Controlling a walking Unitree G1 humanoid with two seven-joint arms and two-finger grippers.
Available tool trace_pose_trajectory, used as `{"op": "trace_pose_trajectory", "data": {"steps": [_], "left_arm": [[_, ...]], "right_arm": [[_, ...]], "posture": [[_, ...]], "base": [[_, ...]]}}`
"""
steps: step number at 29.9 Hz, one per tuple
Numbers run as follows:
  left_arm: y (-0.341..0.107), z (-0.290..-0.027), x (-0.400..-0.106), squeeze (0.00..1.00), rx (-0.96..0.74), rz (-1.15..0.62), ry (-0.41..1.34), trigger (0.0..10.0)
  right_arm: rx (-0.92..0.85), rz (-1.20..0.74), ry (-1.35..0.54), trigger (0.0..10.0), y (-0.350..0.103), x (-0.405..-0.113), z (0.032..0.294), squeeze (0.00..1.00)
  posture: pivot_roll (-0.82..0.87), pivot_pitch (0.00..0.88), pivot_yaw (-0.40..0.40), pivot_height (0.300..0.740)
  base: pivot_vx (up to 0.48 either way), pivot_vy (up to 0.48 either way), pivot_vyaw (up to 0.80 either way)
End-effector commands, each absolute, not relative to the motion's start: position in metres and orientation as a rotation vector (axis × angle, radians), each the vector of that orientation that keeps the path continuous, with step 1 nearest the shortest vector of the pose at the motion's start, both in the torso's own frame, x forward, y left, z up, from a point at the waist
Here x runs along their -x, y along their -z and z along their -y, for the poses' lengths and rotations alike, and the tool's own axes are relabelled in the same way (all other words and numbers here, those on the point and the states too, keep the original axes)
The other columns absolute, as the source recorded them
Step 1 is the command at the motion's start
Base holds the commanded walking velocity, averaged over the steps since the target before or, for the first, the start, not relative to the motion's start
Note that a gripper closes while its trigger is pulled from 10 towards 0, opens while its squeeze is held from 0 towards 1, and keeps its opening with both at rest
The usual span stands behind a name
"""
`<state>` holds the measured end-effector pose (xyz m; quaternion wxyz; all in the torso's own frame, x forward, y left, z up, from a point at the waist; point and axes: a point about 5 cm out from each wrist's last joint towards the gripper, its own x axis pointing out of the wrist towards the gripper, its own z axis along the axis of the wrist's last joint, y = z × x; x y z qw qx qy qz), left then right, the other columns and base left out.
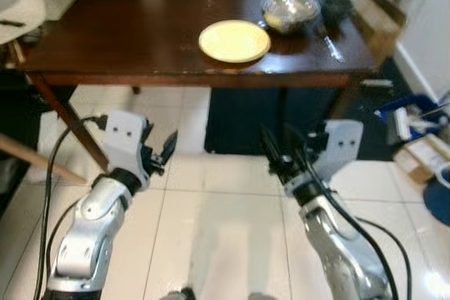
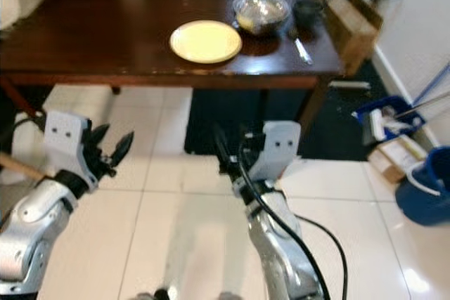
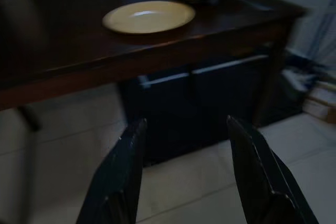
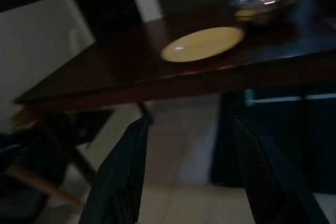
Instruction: Setting the table
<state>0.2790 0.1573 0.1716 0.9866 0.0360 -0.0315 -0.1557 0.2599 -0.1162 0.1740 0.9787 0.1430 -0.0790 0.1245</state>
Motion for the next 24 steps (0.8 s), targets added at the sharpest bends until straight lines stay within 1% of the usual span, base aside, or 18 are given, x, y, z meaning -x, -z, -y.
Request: {"op": "trace_pose_trajectory", "data": {"steps": [1,21,24], "left_arm": [[-0.1682,-0.1619,-0.2777,0.0,-0.072,0.038,0.297,10.0],[-0.1683,-0.1616,-0.2797,0.0,-0.088,0.043,0.287,10.0],[-0.1687,-0.1626,-0.2799,0.0,-0.1,0.052,0.277,10.0]], "right_arm": [[-0.298,0.143,-0.26,10.0,-0.1711,-0.2588,0.1118,0.0],[-0.288,0.14,-0.243,10.0,-0.1699,-0.2616,0.1149,0.0],[-0.278,0.141,-0.244,10.0,-0.1702,-0.2617,0.1148,0.0]], "posture": [[-0.12,0.024,0.057,0.74],[-0.11,0.019,0.056,0.74],[-0.11,0.019,0.056,0.74]], "base": [[0.0,0.0,0.0],[0.0,0.0,0.0],[0.277,0.0,0.0]]}}
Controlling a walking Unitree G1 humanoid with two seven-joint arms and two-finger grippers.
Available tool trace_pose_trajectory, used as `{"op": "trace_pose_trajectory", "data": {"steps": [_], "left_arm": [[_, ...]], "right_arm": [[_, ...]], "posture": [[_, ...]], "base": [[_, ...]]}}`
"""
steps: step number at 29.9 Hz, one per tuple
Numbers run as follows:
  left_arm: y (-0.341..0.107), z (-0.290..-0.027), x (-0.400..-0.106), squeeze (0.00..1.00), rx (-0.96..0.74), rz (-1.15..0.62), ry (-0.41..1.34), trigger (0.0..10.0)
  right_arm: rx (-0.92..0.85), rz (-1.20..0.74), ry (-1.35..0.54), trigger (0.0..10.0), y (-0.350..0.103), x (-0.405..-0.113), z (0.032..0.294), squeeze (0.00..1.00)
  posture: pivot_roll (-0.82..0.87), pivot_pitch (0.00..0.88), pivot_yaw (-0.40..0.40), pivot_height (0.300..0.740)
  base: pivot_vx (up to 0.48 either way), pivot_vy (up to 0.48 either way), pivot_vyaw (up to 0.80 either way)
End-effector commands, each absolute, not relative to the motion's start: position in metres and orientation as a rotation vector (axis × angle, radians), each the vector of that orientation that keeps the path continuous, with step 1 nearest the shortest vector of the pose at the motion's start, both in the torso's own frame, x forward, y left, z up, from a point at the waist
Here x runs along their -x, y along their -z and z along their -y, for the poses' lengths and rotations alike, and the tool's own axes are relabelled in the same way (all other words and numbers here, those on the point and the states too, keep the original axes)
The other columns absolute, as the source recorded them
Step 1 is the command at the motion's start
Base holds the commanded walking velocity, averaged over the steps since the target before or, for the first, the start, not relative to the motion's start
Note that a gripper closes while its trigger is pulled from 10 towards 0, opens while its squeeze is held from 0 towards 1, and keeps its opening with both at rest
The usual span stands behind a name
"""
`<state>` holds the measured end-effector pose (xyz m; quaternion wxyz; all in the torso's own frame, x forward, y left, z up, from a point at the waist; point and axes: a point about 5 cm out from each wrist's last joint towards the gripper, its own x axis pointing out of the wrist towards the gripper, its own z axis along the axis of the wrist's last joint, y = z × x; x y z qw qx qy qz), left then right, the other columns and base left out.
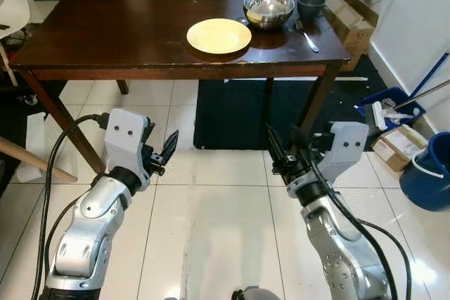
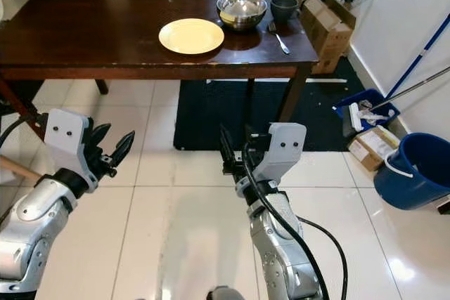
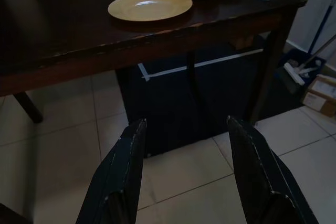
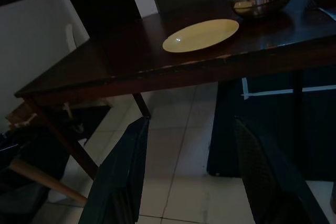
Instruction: Setting the table
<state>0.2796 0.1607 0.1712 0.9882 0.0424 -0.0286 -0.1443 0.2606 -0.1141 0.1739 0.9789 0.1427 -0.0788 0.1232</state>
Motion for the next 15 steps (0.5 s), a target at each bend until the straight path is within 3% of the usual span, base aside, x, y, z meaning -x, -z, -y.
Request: {"op": "trace_pose_trajectory", "data": {"steps": [1,7,15], "left_arm": [[-0.1687,-0.1627,-0.2799,0.0,-0.1,0.053,0.275,10.0],[-0.1684,-0.1624,-0.2803,0.0,-0.097,0.053,0.274,10.0],[-0.1681,-0.1627,-0.2798,0.0,-0.094,0.053,0.268,10.0]], "right_arm": [[-0.272,0.142,-0.247,10.0,-0.1704,-0.2618,0.1147,0.0],[-0.21,0.152,-0.252,10.0,-0.1704,-0.2629,0.1148,0.0],[-0.203,0.151,-0.264,10.0,-0.1697,-0.2622,0.1129,0.0]], "posture": [[-0.11,0.019,0.056,0.74],[-0.11,0.013,0.054,0.74],[-0.11,0.01,0.053,0.74]], "base": [[0.48,0.0,0.0],[0.397,0.0,0.73],[0.0,0.0,0.76]]}}
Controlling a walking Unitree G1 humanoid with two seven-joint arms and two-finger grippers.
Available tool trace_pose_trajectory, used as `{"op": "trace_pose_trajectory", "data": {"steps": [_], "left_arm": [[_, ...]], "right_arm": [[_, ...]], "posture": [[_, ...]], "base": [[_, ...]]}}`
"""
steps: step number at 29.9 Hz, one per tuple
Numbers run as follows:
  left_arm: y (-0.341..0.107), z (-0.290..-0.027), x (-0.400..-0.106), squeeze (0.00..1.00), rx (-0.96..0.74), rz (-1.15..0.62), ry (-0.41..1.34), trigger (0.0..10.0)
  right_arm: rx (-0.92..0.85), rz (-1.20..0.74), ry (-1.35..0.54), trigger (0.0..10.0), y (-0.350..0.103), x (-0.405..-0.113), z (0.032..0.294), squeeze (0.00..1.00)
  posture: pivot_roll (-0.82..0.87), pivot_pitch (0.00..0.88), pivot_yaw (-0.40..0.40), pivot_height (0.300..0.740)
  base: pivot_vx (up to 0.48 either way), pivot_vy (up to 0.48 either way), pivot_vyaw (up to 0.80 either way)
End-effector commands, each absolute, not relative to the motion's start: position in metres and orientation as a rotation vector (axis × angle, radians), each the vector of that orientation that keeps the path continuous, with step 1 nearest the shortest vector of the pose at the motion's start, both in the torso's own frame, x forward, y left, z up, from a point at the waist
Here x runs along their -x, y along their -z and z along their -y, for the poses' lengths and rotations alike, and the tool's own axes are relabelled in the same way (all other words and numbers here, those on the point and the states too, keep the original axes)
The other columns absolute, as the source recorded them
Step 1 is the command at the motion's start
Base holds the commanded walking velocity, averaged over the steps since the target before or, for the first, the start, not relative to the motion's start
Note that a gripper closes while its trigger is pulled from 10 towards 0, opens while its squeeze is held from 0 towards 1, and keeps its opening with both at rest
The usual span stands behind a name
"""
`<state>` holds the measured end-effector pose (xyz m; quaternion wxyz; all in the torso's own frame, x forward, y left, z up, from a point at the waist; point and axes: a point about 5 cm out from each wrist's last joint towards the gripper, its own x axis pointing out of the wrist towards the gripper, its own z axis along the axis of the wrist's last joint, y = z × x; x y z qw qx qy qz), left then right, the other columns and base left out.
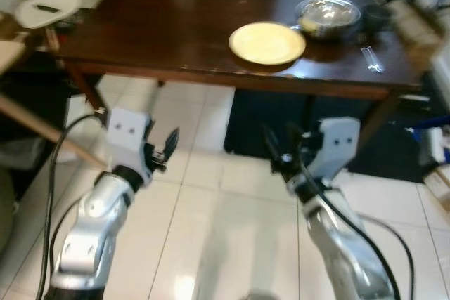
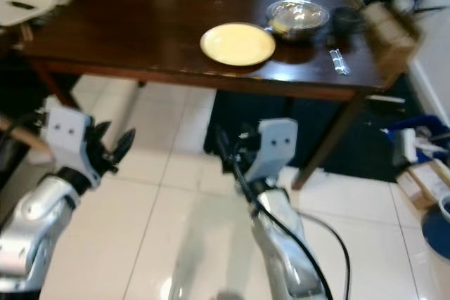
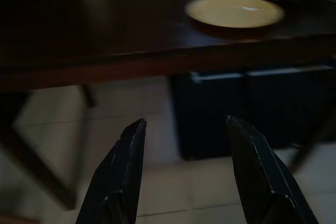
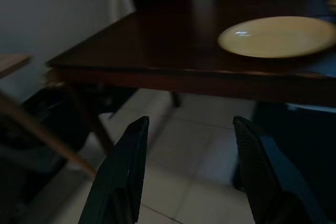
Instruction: Setting the table
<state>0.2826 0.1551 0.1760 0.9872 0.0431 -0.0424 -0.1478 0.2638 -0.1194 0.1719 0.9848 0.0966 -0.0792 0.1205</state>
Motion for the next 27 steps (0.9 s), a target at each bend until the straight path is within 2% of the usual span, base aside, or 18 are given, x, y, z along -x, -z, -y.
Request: {"op": "trace_pose_trajectory", "data": {"steps": [1,21,27], "left_arm": [[-0.1681,-0.1627,-0.2798,0.0,-0.094,0.054,0.268,10.0],[-0.1663,-0.1635,-0.2809,0.0,-0.116,0.043,0.255,10.0],[-0.1659,-0.1644,-0.2816,0.0,-0.117,0.047,0.246,10.0]], "right_arm": [[-0.202,0.151,-0.264,10.0,-0.1697,-0.2622,0.1129,0.0],[-0.2,0.154,-0.318,10.0,-0.1693,-0.2603,0.1076,0.0],[-0.204,0.154,-0.311,10.0,-0.1691,-0.2606,0.1086,0.0]], "posture": [[-0.11,0.01,0.053,0.74],[-0.11,0.014,0.055,0.74],[-0.11,0.015,0.057,0.74]], "base": [[0.0,0.0,0.76],[0.0,0.0,0.76],[0.449,0.0,0.76]]}}
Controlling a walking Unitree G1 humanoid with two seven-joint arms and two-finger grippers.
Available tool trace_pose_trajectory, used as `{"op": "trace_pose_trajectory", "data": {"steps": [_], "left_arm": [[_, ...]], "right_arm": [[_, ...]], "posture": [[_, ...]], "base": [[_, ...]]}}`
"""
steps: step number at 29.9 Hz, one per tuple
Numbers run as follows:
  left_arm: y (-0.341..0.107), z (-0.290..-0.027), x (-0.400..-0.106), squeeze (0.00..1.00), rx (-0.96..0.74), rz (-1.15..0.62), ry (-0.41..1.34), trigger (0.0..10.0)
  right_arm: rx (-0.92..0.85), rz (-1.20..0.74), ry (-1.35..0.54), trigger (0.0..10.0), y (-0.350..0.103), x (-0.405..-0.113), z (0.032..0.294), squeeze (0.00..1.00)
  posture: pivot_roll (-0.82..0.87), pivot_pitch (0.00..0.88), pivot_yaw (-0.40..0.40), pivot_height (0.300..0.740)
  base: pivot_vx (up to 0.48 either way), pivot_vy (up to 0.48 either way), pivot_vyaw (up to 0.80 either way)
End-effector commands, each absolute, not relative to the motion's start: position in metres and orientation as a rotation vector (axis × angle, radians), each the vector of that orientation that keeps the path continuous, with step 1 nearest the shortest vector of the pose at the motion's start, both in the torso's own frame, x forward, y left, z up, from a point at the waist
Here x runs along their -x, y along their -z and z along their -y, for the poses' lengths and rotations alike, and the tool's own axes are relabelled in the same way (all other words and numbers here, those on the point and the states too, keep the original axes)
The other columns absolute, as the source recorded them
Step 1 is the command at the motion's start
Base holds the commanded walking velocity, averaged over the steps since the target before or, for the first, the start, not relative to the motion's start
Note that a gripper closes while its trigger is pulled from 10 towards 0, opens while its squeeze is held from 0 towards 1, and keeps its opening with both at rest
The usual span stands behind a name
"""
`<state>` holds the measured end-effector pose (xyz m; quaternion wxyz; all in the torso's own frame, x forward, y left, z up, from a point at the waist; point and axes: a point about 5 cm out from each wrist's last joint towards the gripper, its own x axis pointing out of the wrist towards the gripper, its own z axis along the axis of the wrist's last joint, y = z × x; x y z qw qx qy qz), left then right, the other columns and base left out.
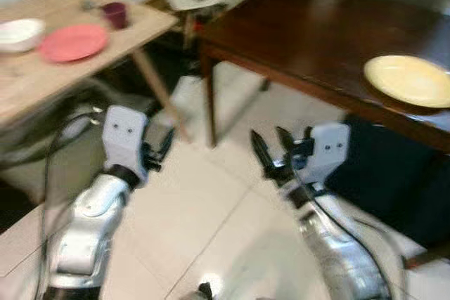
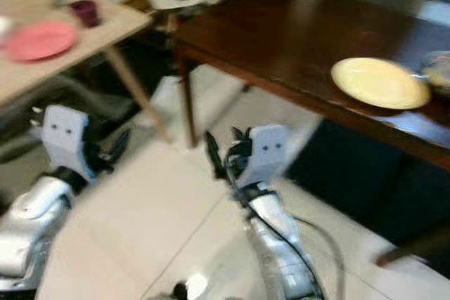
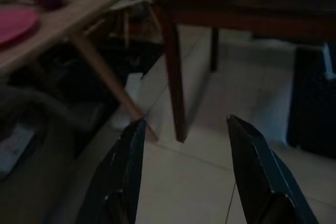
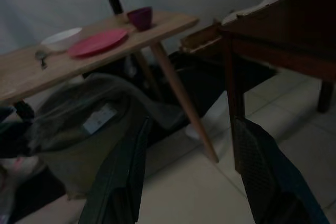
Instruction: Setting the table
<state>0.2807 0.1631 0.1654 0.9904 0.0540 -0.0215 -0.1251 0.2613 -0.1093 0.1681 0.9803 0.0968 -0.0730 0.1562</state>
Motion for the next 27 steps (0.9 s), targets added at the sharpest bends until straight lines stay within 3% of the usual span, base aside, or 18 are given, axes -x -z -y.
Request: {"op": "trace_pose_trajectory", "data": {"steps": [1,10,16,27], "left_arm": [[-0.1661,-0.1646,-0.2818,0.0,-0.118,0.048,0.245,10.0],[-0.1664,-0.1646,-0.2824,0.0,-0.123,0.047,0.246,10.0],[-0.166,-0.1643,-0.2827,0.0,-0.126,0.046,0.245,10.0],[-0.1664,-0.1642,-0.2825,0.0,-0.125,0.05,0.243,10.0]], "right_arm": [[-0.206,0.154,-0.308,10.0,-0.1691,-0.2607,0.1091,0.0],[-0.222,0.157,-0.282,10.0,-0.1693,-0.2618,0.1129,0.0],[-0.244,0.163,-0.273,10.0,-0.1705,-0.2623,0.1154,0.0],[-0.235,0.172,-0.29,10.0,-0.1718,-0.2615,0.1139,0.0]], "posture": [[-0.11,0.015,0.058,0.74],[-0.11,0.016,0.059,0.74],[-0.11,0.018,0.061,0.74],[-0.11,0.021,0.059,0.74]], "base": [[0.48,0.0,0.76],[0.48,0.0,0.74],[0.48,0.0,0.0],[0.48,0.0,0.76]]}}
